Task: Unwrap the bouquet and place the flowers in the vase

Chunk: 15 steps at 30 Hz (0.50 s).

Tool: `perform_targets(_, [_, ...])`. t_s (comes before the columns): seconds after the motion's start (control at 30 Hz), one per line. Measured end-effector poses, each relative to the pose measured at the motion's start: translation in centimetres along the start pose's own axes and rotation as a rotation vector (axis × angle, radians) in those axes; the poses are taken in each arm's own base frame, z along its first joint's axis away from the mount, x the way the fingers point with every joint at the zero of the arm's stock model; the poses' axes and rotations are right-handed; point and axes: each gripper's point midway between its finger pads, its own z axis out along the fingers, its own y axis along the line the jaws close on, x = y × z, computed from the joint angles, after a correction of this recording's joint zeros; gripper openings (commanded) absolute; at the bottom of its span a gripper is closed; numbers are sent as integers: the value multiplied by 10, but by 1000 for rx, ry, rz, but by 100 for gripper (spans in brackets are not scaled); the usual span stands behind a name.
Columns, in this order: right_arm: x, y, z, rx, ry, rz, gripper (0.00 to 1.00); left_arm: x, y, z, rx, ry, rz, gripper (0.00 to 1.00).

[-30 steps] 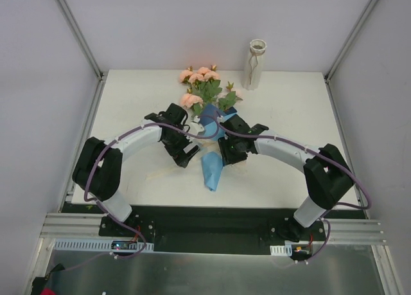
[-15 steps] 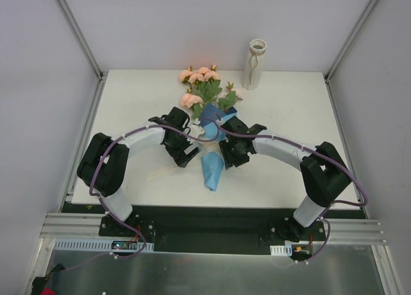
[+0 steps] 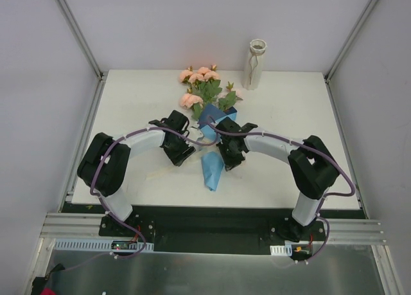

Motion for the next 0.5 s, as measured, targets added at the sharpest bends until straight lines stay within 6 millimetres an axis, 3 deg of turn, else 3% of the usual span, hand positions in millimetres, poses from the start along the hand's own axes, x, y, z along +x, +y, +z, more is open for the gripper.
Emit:
perform_targets(0.07, [0,3,0,-3,-3,0,1,1,2,1,-10,5,1,28])
perform_targets(0.1, [0,4,0,-3,-4,0,1,1,2,1,-12,5,-3,11])
perform_targets(0.17, [0,5,-2,-2,-12,0,1,1,2,1,-14,4,-8,0])
perform_targets(0.3, [-3,1,-18,12,-64,-1,1,1,2,1,-15,3,-16,0])
perform_targets(0.5, [-13,-5,-63,32,-194,3,1,3,5,-3,-21,3,-31,0])
